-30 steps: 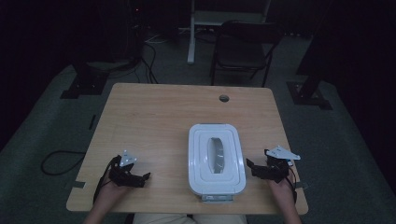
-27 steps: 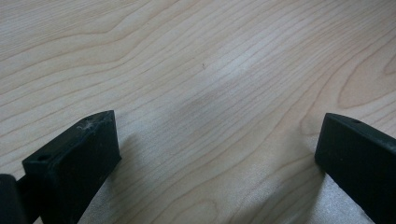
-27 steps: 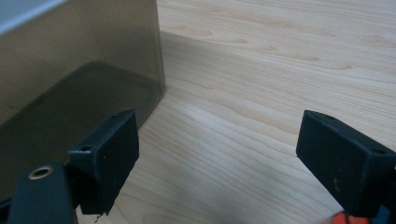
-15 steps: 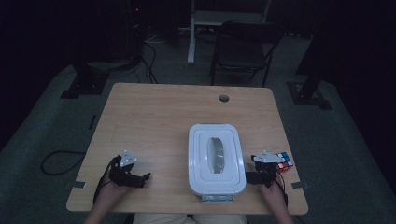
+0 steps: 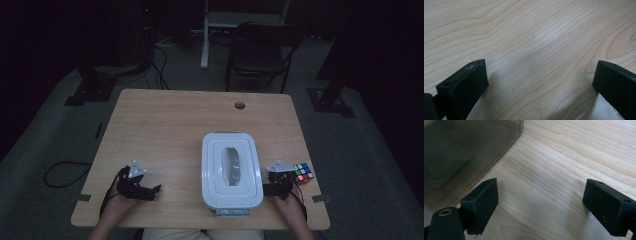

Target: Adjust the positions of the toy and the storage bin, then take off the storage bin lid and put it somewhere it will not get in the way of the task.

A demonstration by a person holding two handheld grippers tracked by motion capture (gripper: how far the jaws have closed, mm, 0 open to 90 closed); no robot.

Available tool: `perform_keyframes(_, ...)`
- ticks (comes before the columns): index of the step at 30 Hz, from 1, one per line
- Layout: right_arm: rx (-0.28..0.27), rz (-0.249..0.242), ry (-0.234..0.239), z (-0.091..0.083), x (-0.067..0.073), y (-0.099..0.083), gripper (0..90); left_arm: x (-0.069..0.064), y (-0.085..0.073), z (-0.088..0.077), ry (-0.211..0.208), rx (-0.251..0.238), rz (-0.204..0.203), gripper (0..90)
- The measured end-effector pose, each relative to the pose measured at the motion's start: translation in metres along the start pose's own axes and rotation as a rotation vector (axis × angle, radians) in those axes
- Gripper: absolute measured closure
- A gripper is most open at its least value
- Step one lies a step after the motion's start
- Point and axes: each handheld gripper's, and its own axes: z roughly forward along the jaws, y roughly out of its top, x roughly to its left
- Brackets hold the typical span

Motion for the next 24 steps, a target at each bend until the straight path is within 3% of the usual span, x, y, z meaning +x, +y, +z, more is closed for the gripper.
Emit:
perform_keyframes(10,0.0,-0.006,0.003,0.0,0.0,0.0,13.0,0.002,0.002,0.0,-0.009,0.012,0.009,0.7)
perform_keyframes(17,-0.001,-0.016,0.013,0.0,0.002,0.0,12.9,0.011,0.005,-0.002,0.01,0.043,-0.027,1.9)
perform_keyframes(20,-0.001,-0.015,0.013,0.0,0.002,0.0,12.9,0.011,0.01,-0.007,0.002,0.03,-0.029,1.9)
perform_keyframes(22,-0.001,-0.015,0.013,0.0,0.002,0.0,12.9,0.009,0.016,-0.013,-0.039,0.016,-0.039,1.9)
perform_keyframes(24,-0.001,-0.015,0.013,0.0,0.002,0.0,12.9,0.005,0.023,-0.018,-0.032,0.009,-0.014,1.9)
